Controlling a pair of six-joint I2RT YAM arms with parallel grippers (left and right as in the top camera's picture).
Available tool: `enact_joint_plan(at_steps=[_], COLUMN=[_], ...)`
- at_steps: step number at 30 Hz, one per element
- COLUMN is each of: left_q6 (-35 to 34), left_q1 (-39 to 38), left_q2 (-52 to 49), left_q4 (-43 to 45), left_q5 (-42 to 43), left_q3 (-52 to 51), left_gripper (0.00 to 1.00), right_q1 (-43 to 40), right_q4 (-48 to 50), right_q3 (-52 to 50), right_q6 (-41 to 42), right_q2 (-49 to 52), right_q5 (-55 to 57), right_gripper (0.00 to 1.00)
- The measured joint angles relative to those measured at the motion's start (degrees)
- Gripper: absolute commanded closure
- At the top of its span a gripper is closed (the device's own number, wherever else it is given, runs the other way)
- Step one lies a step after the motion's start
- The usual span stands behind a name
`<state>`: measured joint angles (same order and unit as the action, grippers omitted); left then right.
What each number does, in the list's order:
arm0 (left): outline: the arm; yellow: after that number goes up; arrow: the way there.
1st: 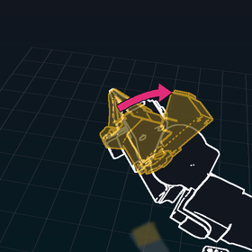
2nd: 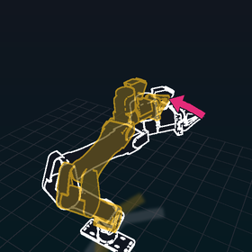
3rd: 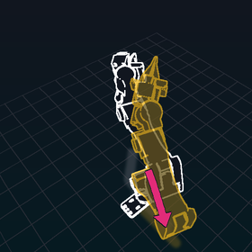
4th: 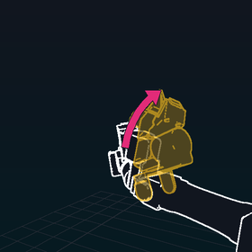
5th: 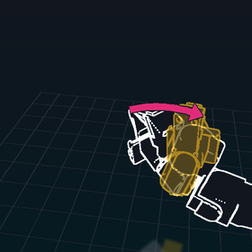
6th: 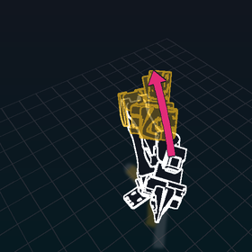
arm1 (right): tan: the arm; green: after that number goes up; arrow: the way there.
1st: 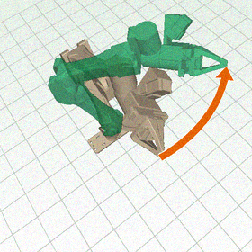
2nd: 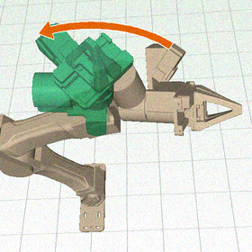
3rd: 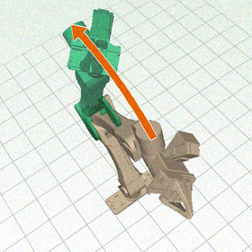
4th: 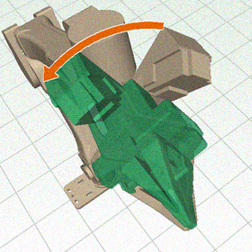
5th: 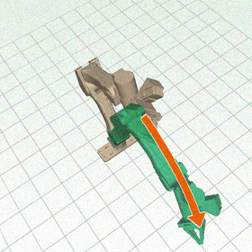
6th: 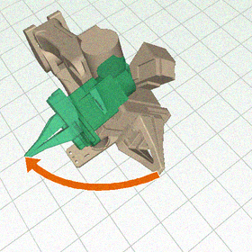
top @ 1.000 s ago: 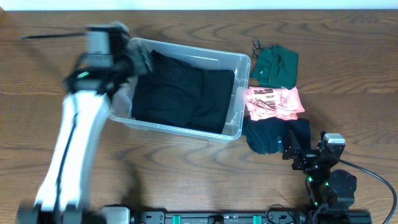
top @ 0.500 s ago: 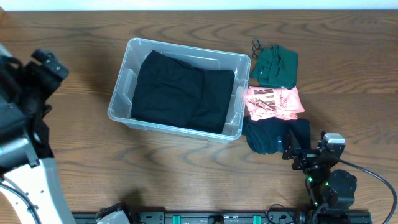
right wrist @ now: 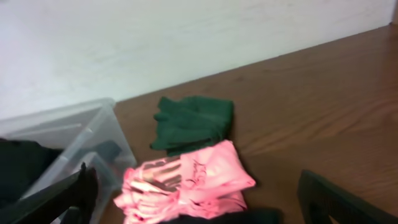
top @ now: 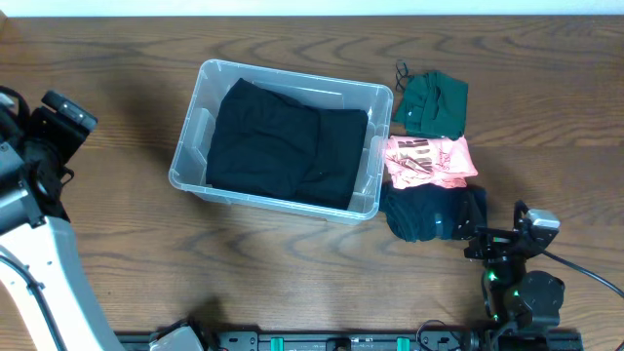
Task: Pack container
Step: 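Withdraw the left arm and reach the right gripper to the green cloth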
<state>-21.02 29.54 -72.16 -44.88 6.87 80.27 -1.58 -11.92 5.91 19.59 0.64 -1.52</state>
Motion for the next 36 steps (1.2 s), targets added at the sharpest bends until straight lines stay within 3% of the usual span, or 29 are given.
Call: enact_joint_plan(at_steps=[5, 12, 17, 25, 32, 36], left_q6=[0.00, 0.00, 0.00, 0.00, 0.00, 0.00], left_q1=[0.00, 0.00, 0.04, 0.04, 0.04, 0.04], left_q2=[-1.22, -1.75, -1.75, -1.79, -1.79, -1.79], left_q4=[0.02, 0.00, -0.02, -0.09, -0.07, -0.07], left_q5=[0.00, 0.02, 0.02, 0.00, 0.00, 0.00], left_q3=[0.00, 0.00, 0.00, 0.00, 0.00, 0.00], left_gripper=[0.02, 0.02, 0.02, 0.02, 0.02, 0.02], right_q1=[0.00, 0.00, 0.00, 0.00, -1.03, -5.99], right_q4=[0.04, -0.02, -2.75, -11.02, -11.98, -13.44], right_q3=[0.02, 4.37, 19.69, 52.76, 65.42, 69.59], right_q6=[2.80, 4.98, 2.40, -7.19, -8.83, -7.69], right_q2=[2.82, 21.00, 40.57, 70.66, 83.54, 92.04], right_q5=[-1.62, -4.07, -5.16, -10.84, -14.49, -18.29], right_gripper=[0.01, 0.01, 0.01, 0.01, 0.01, 0.01])
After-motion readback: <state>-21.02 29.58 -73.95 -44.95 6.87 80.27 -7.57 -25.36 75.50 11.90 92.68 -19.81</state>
